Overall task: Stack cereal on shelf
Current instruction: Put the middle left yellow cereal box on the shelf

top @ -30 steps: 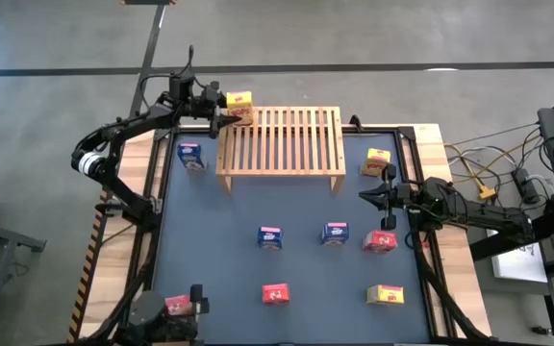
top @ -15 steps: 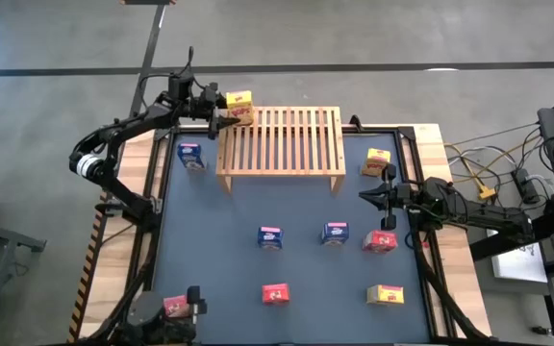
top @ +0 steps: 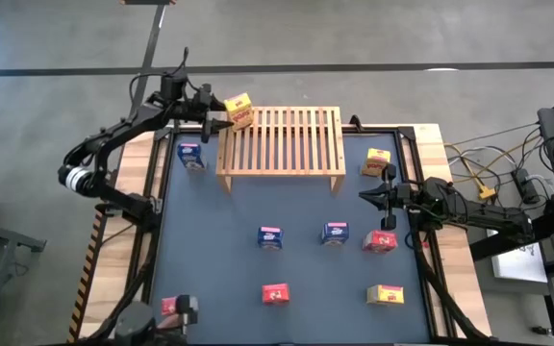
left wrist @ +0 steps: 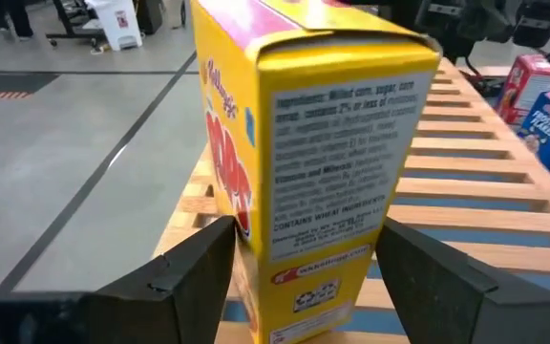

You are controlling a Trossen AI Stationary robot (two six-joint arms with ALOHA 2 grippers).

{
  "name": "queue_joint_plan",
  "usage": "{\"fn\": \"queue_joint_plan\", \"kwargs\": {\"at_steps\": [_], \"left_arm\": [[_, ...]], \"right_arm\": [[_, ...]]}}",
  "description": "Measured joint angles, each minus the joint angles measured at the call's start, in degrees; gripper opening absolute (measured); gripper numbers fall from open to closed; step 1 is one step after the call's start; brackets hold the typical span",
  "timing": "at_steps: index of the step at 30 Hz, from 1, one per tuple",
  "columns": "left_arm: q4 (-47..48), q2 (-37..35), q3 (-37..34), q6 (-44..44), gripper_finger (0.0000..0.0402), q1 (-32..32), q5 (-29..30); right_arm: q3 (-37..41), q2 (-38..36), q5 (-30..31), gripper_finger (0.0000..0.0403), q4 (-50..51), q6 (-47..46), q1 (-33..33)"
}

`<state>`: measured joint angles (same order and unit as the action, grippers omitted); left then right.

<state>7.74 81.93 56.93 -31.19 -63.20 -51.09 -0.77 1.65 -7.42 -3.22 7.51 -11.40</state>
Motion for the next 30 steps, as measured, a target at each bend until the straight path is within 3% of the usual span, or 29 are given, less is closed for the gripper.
{"fn": "queue_joint_plan", "kwargs": {"at_steps": [13, 30], "left_arm": [[-1.3, -0.6, -0.1, 0.0, 0.0233, 0.0, 3.0], [-1.3, -0.6, -0.1, 0.8, 0.0233, 0.0, 11.5]], "right_arm": [[0.0, 0.0, 0.0, 0.0013, 0.0, 0.0, 0.0], [0.0, 0.0, 0.0, 0.0013, 0.0, 0.0, 0.0]]}}
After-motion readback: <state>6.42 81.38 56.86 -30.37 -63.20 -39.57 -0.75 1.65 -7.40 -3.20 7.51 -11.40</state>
